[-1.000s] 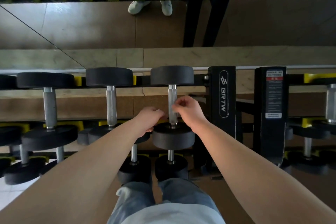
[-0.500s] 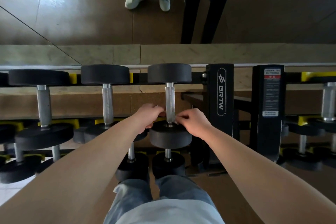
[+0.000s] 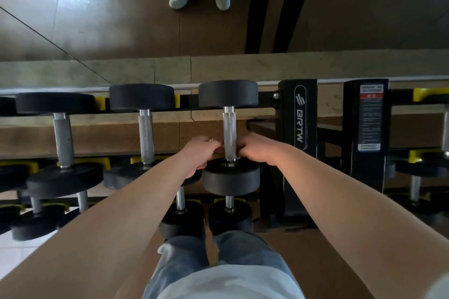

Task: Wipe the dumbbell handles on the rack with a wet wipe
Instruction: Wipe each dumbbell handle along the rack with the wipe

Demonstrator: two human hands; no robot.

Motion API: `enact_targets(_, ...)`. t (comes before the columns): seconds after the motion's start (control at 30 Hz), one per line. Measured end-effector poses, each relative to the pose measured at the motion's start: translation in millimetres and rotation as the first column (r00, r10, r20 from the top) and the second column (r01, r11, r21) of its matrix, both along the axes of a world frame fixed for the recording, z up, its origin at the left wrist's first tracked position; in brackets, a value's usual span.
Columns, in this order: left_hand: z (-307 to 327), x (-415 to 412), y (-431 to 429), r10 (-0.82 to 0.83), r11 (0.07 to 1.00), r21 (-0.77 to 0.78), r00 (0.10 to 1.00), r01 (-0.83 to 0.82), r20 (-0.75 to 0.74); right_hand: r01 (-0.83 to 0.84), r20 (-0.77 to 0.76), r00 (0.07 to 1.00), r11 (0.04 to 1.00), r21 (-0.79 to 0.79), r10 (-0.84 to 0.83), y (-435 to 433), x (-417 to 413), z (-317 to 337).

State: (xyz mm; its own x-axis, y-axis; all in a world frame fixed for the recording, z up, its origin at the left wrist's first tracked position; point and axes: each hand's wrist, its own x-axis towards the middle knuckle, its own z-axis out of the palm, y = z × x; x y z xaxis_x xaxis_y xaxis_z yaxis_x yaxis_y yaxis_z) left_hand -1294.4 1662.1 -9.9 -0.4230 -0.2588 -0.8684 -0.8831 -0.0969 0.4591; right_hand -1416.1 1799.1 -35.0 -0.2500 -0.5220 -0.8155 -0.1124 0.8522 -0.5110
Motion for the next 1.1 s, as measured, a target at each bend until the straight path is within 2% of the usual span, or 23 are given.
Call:
enact_targets(0.07,0,1,0,0.001,1.0,0.001,1.0,-0.001,0.004,-0.056,0.028,0.998,0.998,0.019,0.056,2,-3,-2)
enact_targets(0.1,-1,2,0,0.003,1.0,0.001,1.0,-0.003,0.01,0.013,0.055,0.998,1.0,0.014,-0.013,0,-5,-3)
enact_targets(0.13,-2,2,-1,0.007,1.0,0.001,1.0,-0.007,0.015,0.15,0.101,0.984,0.989,0.005,-0.15,-2,-7,-4)
enact_targets(0.17,-4,3,-2,0.017,1.0,0.0,1.0,-0.017,0.018,0.326,0.159,0.934,0.945,-0.012,-0.32,-6,-9,-4)
enact_targets(0.23,-5,4,-2,0.036,0.999,0.003,0.999,-0.036,0.012,0.632,0.287,0.748,0.774,-0.035,-0.598,-12,-11,-2)
enact_targets(0.27,-6,5,-2,0.035,0.999,0.002,0.999,-0.035,0.002,0.704,0.332,0.677,0.709,-0.035,-0.656,-13,-11,-3)
enact_targets(0.3,-6,6,-1,0.03,1.0,-0.006,1.0,-0.03,-0.005,0.722,0.355,0.656,0.691,-0.035,-0.667,-12,-10,-4)
enact_targets(0.33,-6,7,0,0.023,1.0,-0.016,1.0,-0.024,-0.01,0.695,0.355,0.682,0.718,-0.04,-0.64,-9,-7,-5)
enact_targets(0.37,-6,8,2,0.021,0.999,-0.027,1.0,-0.022,-0.014,0.615,0.32,0.758,0.787,-0.058,-0.569,-4,-5,-7)
enact_targets(0.43,-7,10,3,0.039,0.998,-0.041,0.999,-0.04,-0.027,0.316,0.153,0.941,0.944,-0.09,-0.301,5,-4,-8)
enact_targets(0.5,-5,11,4,0.08,0.996,-0.044,0.996,-0.081,-0.034,0.116,0.06,0.992,0.99,-0.079,-0.112,11,-3,-8)
enact_targets(0.57,-2,11,6,0.125,0.991,-0.033,0.991,-0.126,-0.046,0.14,0.048,0.989,0.987,-0.083,-0.137,13,0,-7)
enact_targets(0.6,0,10,7,0.14,0.99,-0.027,0.989,-0.141,-0.053,0.211,0.05,0.977,0.974,-0.086,-0.207,11,1,-7)
enact_targets(0.67,4,11,7,0.153,0.988,-0.018,0.986,-0.154,-0.067,0.482,0.101,0.875,0.872,-0.087,-0.473,6,1,-5)
enact_targets(0.73,7,12,6,0.17,0.985,0.002,0.982,-0.171,-0.084,0.752,0.22,0.656,0.649,-0.113,-0.722,-2,-4,1)
enact_targets(0.77,8,14,6,0.178,0.984,0.01,0.98,-0.177,-0.088,0.805,0.25,0.592,0.574,-0.149,-0.766,-5,-7,4)
enact_targets(0.8,9,15,5,0.181,0.984,0.013,0.98,-0.18,-0.088,0.792,0.221,0.61,0.576,-0.203,-0.761,-7,-8,8)
enact_targets(0.87,12,17,5,0.184,0.983,0.02,0.979,-0.183,-0.084,0.654,0.057,0.742,0.702,-0.282,-0.669,-4,-3,12)
enact_targets(0.93,15,18,5,0.184,0.983,0.035,0.98,-0.182,-0.076,0.489,-0.085,0.849,0.835,-0.252,-0.522,6,10,14)
enact_targets(1.0,18,18,6,0.183,0.983,0.047,0.981,-0.18,-0.069,0.263,-0.155,0.946,0.953,-0.149,-0.285,22,22,14)
enact_targets(1.03,19,18,7,0.181,0.983,0.047,0.981,-0.178,-0.071,0.15,-0.174,0.971,0.983,-0.102,-0.166,28,27,15)
enact_targets(1.07,21,18,8,0.173,0.985,0.039,0.982,-0.17,-0.079,0.101,-0.188,0.975,0.991,-0.089,-0.116,33,30,16)
enact_targets(1.1,21,18,10,0.156,0.988,0.025,0.983,-0.155,-0.096,0.123,-0.201,0.969,0.986,-0.109,-0.143,35,31,17)
